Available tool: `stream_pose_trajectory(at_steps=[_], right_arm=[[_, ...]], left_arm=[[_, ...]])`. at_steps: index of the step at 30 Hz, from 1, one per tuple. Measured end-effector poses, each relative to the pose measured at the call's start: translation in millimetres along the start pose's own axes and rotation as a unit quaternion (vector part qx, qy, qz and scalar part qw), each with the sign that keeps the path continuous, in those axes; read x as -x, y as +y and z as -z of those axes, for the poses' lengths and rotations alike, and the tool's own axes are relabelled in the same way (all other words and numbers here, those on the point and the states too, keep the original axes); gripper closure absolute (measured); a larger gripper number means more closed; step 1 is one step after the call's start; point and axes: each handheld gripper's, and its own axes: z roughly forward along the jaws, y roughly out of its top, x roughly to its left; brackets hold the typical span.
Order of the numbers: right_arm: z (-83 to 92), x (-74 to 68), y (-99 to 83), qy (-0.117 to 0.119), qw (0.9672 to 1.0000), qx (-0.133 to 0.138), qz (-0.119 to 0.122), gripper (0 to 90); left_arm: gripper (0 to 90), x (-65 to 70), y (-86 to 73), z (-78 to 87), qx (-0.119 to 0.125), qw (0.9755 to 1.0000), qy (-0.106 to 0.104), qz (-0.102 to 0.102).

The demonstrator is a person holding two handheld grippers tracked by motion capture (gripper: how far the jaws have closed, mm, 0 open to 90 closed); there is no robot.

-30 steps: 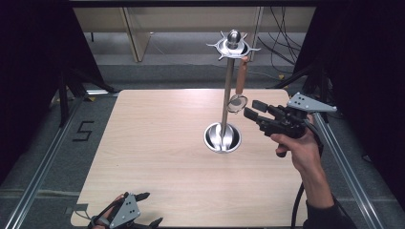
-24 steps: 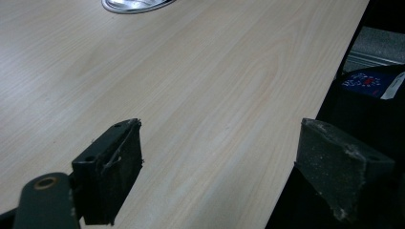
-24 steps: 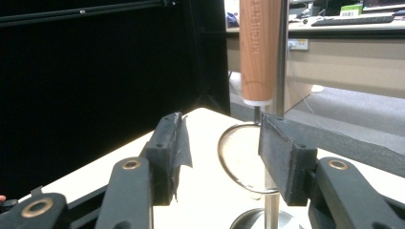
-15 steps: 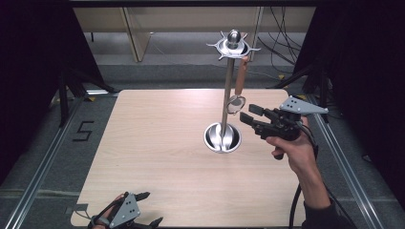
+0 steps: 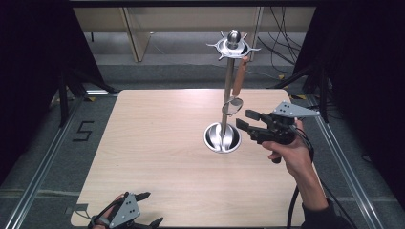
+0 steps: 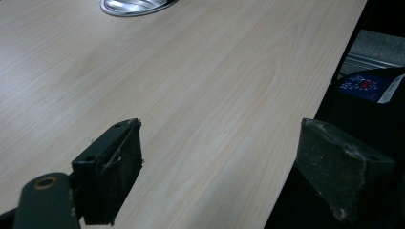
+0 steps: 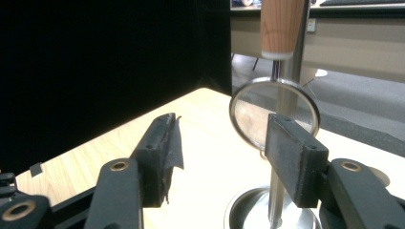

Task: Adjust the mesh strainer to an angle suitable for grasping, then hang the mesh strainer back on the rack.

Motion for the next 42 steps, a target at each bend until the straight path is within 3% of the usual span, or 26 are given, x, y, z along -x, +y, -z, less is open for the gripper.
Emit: stream_pose_trajectory(at_steps=[1,5,6,9,11,14,15,17,19,21,23,25,29,30,33,34,36,38,42], right_arm=[[-0.1,-1.0,-1.6,0.0,0.9999,-0.008,-0.008,44.5],[-3.3,0.2,-8.0,-0.001,0.9999,-0.012,-0.004,44.4],[-2.2,-1.8,-8.8,-0.002,0.9997,-0.021,-0.014,44.4],[-3.3,-0.4,-10.3,-0.001,0.9999,-0.016,0.002,44.2],[-2.9,-1.9,-11.4,-0.001,0.9996,-0.026,-0.008,44.0],[-3.3,-1.2,-13.8,-0.007,0.9996,-0.026,0.001,44.0],[-3.7,-2.0,-16.2,-0.006,0.9995,-0.029,-0.008,44.0],[-4.4,-0.4,-17.0,0.0,0.9995,-0.032,-0.002,44.0],[-4.1,-1.1,-19.2,0.0,0.9992,-0.039,-0.012,44.0],[-5.0,1.5,-21.1,-0.004,0.9993,-0.037,0.004,43.9],[-5.5,0.3,-23.5,-0.001,0.999,-0.042,-0.011,43.8],[-5.3,0.2,-25.3,-0.004,0.9988,-0.047,-0.01,43.7],[-4.7,-0.8,-29.2,-0.002,0.9985,-0.054,-0.006,42.7],[-3.1,-2.8,-30.2,-0.005,0.998,-0.061,-0.015,42.3],[-2.8,-0.7,-33.5,-0.01,0.9982,-0.06,-0.003,41.3],[-3.1,-2.5,-35.2,-0.011,0.998,-0.06,-0.014,41.1],[-3.2,-0.5,-35.8,-0.013,0.9979,-0.064,0.002,40.7],[-4.9,-1.5,-37.3,-0.008,0.9975,-0.07,0.0,39.9],[-9.7,-4.0,-41.0,0.001,0.9972,-0.075,0.0,38.1]], left_arm=[[15.2,0.0,0.1,0.0,0.0,1.0,0.0,-0.001],[15.2,2.6,0.4,-0.4,0.007,1.0,-0.001,0.001],[15.2,2.6,0.6,0.3,0.003,1.0,-0.005,0.0],[15.2,0.9,0.8,1.4,0.001,1.0,-0.002,-0.006],[15.2,1.2,0.8,0.4,0.002,1.0,-0.004,-0.001],[15.2,2.1,1.5,-1.5,0.008,0.9999,-0.007,0.004],[15.2,0.2,2.0,-0.3,-0.003,1.0,-0.008,-0.004],[15.2,-0.2,2.4,-1.4,0.004,1.0,-0.001,-0.007],[15.2,-1.2,2.6,-1.6,-0.001,0.9999,-0.001,-0.012],[15.2,-1.9,2.7,-1.3,-0.004,0.9998,0.001,-0.019],[15.2,-0.6,2.3,-2.3,0.002,1.0,-0.003,-0.008],[15.2,0.8,1.8,-2.3,0.003,1.0,-0.005,-0.005],[15.2,0.2,3.0,-2.3,0.001,0.9999,-0.006,-0.014],[15.2,0.9,2.6,-3.5,0.005,0.9999,-0.004,-0.011],[15.2,-0.1,2.9,-3.6,0.001,0.9998,-0.005,-0.017],[15.2,-0.1,3.0,-3.6,0.004,0.9999,-0.006,-0.016],[15.2,-0.2,3.0,-4.1,0.007,0.9999,-0.005,-0.013],[15.2,-0.8,3.1,-3.4,-0.001,0.9999,-0.007,-0.013],[15.2,0.8,2.5,-3.6,0.005,0.9999,-0.004,-0.011]])
